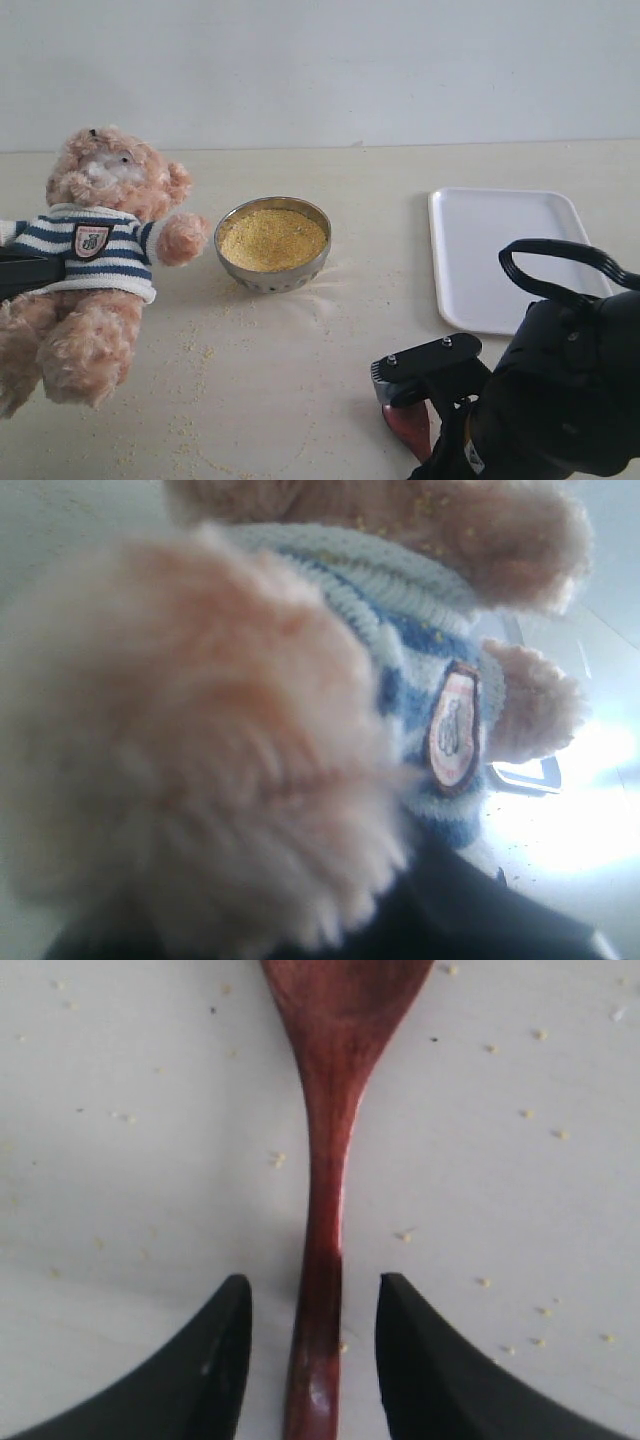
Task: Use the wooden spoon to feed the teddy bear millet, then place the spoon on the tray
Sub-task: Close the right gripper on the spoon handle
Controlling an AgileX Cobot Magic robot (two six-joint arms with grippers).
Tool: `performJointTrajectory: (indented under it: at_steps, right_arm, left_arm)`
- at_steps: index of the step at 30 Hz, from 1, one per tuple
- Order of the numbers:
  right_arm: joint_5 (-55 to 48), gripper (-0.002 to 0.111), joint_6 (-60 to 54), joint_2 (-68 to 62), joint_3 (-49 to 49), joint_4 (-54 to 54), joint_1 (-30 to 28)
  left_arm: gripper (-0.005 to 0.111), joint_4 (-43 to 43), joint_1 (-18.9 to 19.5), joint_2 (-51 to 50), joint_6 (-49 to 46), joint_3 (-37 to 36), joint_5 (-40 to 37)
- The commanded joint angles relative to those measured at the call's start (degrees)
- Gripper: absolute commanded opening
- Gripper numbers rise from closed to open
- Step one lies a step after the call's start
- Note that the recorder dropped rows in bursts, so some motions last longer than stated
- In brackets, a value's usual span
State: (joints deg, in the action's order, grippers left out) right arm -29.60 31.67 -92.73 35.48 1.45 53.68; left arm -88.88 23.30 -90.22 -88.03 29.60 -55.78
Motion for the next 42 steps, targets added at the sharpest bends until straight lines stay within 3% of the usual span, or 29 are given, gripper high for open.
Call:
performJointTrajectory:
  at_steps: [1, 4, 8, 42]
  right_arm:
    - [0.04, 0.04, 0.97, -0.02, -0.01, 0.59, 0.17]
    - [0.04, 0.037, 1.28, -0.02, -0.01, 0.37, 0.17]
    - [0.04, 0.025, 1.28, -0.02, -0.01, 0.37, 0.17]
    - [2.21, 0.025, 0.98, -0.02, -0.13, 1.96, 0.17]
  left_arm:
    - [0.005, -1.31, 0.12, 0.09, -0.32, 0.06, -0.93]
    - [0.005, -1.31, 0.12, 0.09, -0.32, 0.06, -0.93]
    - [0.005, -1.31, 0.12, 0.09, -0.32, 0.06, -0.93]
    - [0.005, -1.31, 0.12, 0.09, -0.32, 0.06, -0.93]
